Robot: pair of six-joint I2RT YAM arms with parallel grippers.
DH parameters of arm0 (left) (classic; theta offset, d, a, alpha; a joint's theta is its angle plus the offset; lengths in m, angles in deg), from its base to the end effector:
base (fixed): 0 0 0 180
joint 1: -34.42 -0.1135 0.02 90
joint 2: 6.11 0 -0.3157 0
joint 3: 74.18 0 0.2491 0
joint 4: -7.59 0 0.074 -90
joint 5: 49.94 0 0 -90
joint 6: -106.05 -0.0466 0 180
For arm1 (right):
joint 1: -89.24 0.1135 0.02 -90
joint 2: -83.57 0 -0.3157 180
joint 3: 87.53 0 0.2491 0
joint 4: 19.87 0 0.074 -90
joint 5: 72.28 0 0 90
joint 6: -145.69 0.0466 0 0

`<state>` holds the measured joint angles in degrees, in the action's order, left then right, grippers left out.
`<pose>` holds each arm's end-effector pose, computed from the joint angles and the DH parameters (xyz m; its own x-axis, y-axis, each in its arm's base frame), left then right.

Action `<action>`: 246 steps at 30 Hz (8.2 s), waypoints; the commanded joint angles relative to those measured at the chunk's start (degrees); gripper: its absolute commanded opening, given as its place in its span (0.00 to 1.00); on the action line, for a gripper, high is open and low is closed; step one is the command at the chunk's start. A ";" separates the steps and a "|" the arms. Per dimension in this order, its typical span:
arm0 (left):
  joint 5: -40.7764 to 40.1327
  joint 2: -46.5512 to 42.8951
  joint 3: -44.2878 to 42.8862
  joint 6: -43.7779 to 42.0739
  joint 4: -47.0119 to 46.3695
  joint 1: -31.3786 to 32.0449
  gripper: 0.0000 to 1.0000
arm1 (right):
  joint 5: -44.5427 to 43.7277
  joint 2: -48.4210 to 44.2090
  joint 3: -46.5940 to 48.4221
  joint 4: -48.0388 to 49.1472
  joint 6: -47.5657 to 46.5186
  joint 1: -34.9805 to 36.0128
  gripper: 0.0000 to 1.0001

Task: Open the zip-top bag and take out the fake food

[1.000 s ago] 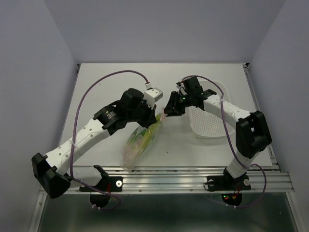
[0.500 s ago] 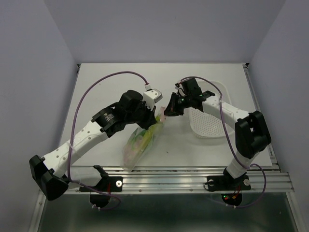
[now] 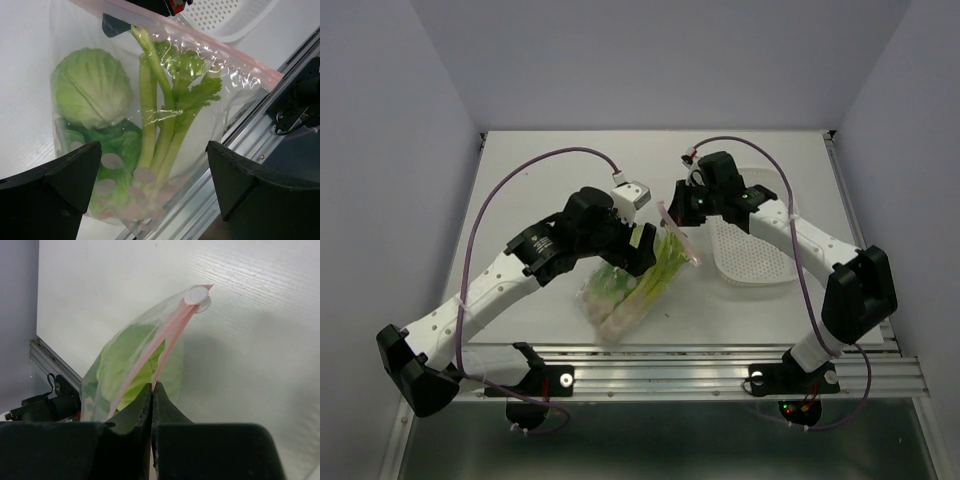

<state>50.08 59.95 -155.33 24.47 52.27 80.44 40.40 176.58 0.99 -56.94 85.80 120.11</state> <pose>0.1585 -0.1759 0.4077 -0.4583 0.2673 -0.8476 0.7547 0.6208 -0.2123 0.3105 0.2065 0.3316 -0.8543 0.0286 -0.5190 -0.3381 0.7278 0.5967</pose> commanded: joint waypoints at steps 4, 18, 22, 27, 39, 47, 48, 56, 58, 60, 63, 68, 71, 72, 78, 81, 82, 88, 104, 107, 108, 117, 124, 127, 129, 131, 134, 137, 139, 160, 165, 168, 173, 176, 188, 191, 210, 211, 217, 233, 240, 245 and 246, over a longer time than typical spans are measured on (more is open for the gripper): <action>-5.61 -1.83 -7.39 9.21 0.89 0.12 0.99 | -4.65 -6.52 -0.49 8.01 -8.13 4.19 0.01; -11.93 14.88 -23.12 25.93 9.76 0.03 0.99 | -8.44 -16.81 -6.38 13.99 -8.13 6.57 0.01; -14.16 17.96 -27.34 28.84 13.73 0.03 0.97 | -6.77 -18.04 -7.00 14.78 -9.71 6.57 0.01; -15.11 20.15 -30.33 29.72 16.97 -0.05 0.84 | -6.59 -18.57 -7.53 15.23 -10.68 6.57 0.01; -27.76 22.62 -35.87 32.09 28.05 -0.49 0.01 | -15.54 -18.75 -7.79 14.88 -11.21 6.57 0.01; -41.04 29.11 -54.14 23.58 32.10 -1.63 0.00 | -18.90 -15.85 -6.12 14.08 -10.16 6.57 0.01; -42.79 30.86 -56.51 22.35 32.54 -1.72 0.00 | -19.25 -15.32 -5.86 14.17 -10.16 6.57 0.01; -46.75 33.08 -61.72 13.03 29.38 -1.90 0.00 | -18.55 -11.02 -6.11 16.71 -8.14 6.57 0.01; -47.02 33.08 -59.27 12.06 28.77 -1.90 0.00 | -17.93 -10.05 -7.78 18.81 -7.79 6.57 0.01; -45.63 32.29 -54.88 11.53 26.40 -1.90 0.00 | -17.84 -8.29 -8.75 19.88 -6.82 6.57 0.01; -40.10 30.80 -44.95 11.96 20.86 -1.90 0.00 | -20.55 -6.45 -9.98 20.06 -5.85 6.57 0.01; -35.60 29.74 -35.53 13.81 15.41 -1.90 0.00 | -26.01 -6.70 -12.71 20.06 -5.50 6.57 0.03; -34.02 29.74 -34.82 14.51 14.61 -1.90 0.00 | -25.93 -8.28 -13.94 20.06 -4.71 6.57 0.21; -33.23 29.56 -34.73 14.69 14.52 -1.90 0.00 | -25.06 -8.89 -14.29 20.06 -4.53 6.57 0.29; -29.71 27.63 -32.98 14.60 12.06 -1.81 0.00 | -22.68 -15.83 -16.66 20.06 -6.45 6.57 0.60; -29.18 26.93 -31.75 14.95 11.36 -1.81 0.00 | -14.97 -19.43 -17.54 20.50 -9.35 6.57 0.79; -28.92 26.75 -31.31 15.04 11.27 -1.81 0.00 | -13.64 -20.06 -17.72 20.76 -10.15 6.57 0.85; -27.51 26.22 -30.34 15.22 10.57 -1.81 0.00 | -6.17 -19.98 -17.81 21.73 -11.74 6.57 1.00; -26.11 25.26 -28.40 16.09 9.77 -1.72 0.00 | -1.67 -15.76 -21.76 28.76 -3.48 6.57 0.73; -25.93 25.08 -27.88 16.36 9.60 -1.72 0.00 | -0.53 -15.58 -22.82 29.81 -3.12 6.57 0.67; -25.93 24.99 -27.79 16.45 9.51 -1.72 0.00 | -0.18 -15.49 -22.82 29.99 -3.13 7.09 0.64; -24.26 24.47 -27.26 16.80 8.46 -1.55 0.00 | -2.63 -12.59 -23.26 30.34 -3.56 9.99 0.61; -23.21 23.76 -26.65 17.06 7.93 -1.11 0.00 | -6.68 -9.87 -24.66 32.01 -4.00 11.67 0.61; -22.94 23.41 -26.56 17.24 7.76 -1.02 0.00 | -6.68 -8.73 -25.19 33.41 -3.83 11.67 0.61; -22.85 23.41 -26.56 17.50 7.84 -1.02 0.00 | -6.07 -8.20 -25.10 33.86 -3.74 11.67 0.61; -22.94 23.41 -26.65 17.59 7.84 -0.93 0.00 | -5.54 -7.41 -25.37 34.82 -3.65 12.28 0.61; -23.38 23.85 -27.43 17.68 8.28 -0.93 0.00 | -5.80 -6.10 -25.10 34.74 -4.09 12.80 0.61; -23.29 24.11 -27.18 18.29 8.02 -0.93 0.00 | -5.89 -4.86 -25.02 34.74 -4.18 13.33 0.62; -22.68 24.20 -26.91 18.64 7.58 -0.93 0.00 | -5.89 -4.33 -25.02 34.74 -4.09 13.34 0.63; -20.48 24.20 -26.91 19.70 5.56 -0.67 0.00 | -7.03 0.85 -24.14 40.10 -0.93 14.91 0.52; -20.66 23.59 -26.21 19.70 4.85 -0.67 0.00 | -6.94 1.82 -23.79 40.10 -0.58 14.92 0.39; -21.18 23.41 -25.77 19.70 4.77 -0.67 0.00 | -6.15 2.26 -23.52 40.01 -0.58 14.92 0.31; -22.68 23.15 -24.45 20.05 4.33 -0.67 0.00 | -6.50 1.38 -23.17 39.40 -1.19 14.92 0.13; -23.55 22.97 -23.22 20.14 4.33 -0.67 0.00 | -8.26 0.16 -22.47 37.12 -1.98 14.92 0.01; -23.64 20.43 -18.39 19.26 2.48 -0.67 0.00 | -14.14 -7.49 -18.87 29.92 -4.88 14.92 0.01; -23.38 19.46 -16.81 18.73 1.70 -0.67 0.00 | -16.52 -9.42 -17.02 27.28 -6.37 14.92 0.01; -25.23 17.61 -12.59 18.38 0.90 -0.67 0.00 | -27.86 -19.97 -11.66 15.23 -11.03 14.92 0.01; -25.05 17.87 -12.50 18.38 0.90 -0.67 0.00 | -27.78 -20.24 -10.79 14.96 -11.56 14.92 0.01; -23.65 18.31 -11.79 18.38 -0.50 -0.67 0.00 | -24.89 -17.79 -7.35 12.85 -12.97 14.92 0.01; -18.28 13.48 -8.90 16.80 -5.43 -0.58 0.00 | -29.61 -11.09 2.94 15.84 -13.32 14.92 0.01; -20.21 13.39 -5.65 16.89 -4.72 -0.58 0.00 | -39.19 -18.64 0.65 13.20 -13.85 14.92 0.01; -21.18 13.39 -4.24 17.33 -5.08 -0.58 0.00 | -42.19 -21.64 1.17 12.15 -17.01 14.39 0.01; -21.27 13.56 -4.15 17.24 -5.25 -0.58 0.00 | -42.54 -21.91 1.35 11.63 -17.27 14.39 0.01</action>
<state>29.53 74.82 -160.36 42.00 47.85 79.46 3.27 157.59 0.38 -48.26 71.20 135.02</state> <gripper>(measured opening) 0.033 0.034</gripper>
